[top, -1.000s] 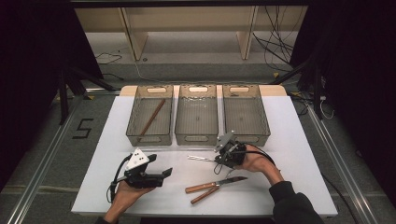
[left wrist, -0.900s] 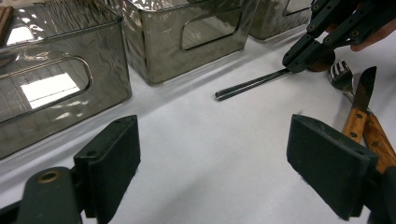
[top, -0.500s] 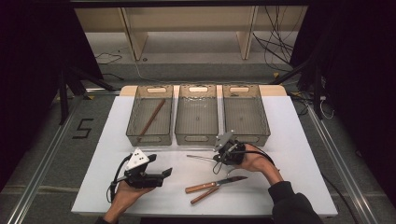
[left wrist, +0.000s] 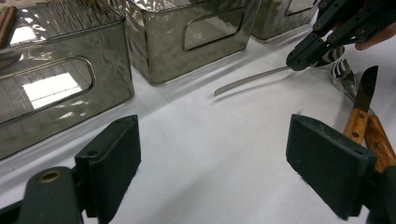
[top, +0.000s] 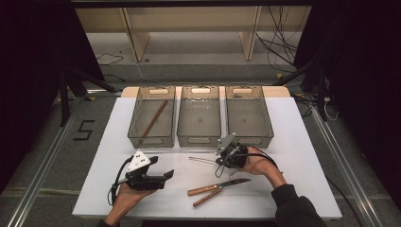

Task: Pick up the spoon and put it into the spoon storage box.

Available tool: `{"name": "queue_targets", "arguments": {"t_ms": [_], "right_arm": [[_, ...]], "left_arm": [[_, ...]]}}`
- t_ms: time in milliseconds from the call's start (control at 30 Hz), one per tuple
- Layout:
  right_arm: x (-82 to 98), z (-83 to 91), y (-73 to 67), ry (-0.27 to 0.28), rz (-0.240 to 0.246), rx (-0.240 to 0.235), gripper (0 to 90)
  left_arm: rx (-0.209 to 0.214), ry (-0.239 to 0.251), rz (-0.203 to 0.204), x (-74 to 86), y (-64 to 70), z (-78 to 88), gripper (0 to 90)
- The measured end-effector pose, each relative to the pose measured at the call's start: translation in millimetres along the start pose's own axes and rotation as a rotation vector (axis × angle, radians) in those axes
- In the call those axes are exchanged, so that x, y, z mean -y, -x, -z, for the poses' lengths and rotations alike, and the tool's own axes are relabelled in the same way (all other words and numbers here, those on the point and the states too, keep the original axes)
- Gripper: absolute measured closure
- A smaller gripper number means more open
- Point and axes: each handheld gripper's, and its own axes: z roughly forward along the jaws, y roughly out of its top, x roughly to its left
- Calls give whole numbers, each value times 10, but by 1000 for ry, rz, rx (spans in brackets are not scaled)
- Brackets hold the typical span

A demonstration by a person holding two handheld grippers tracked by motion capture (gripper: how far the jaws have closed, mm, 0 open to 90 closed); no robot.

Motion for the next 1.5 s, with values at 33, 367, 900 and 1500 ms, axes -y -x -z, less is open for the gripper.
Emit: {"name": "queue_targets", "arguments": {"t_ms": [33, 367, 900, 1500], "right_arm": [[-10, 17, -5, 5, 3, 2, 900], [-196, 267, -47, 94, -39, 61, 900], [-441, 489, 145, 245, -262, 127, 900], [-791, 421, 667, 285, -530, 233, 900]], "left_arm": [[-1, 0, -1, 1, -1, -1, 178], [-8, -1, 1, 18, -15, -13, 178], [-9, 27, 2, 41, -10, -15, 177], [7, 58, -32, 54, 32, -7, 174]]}}
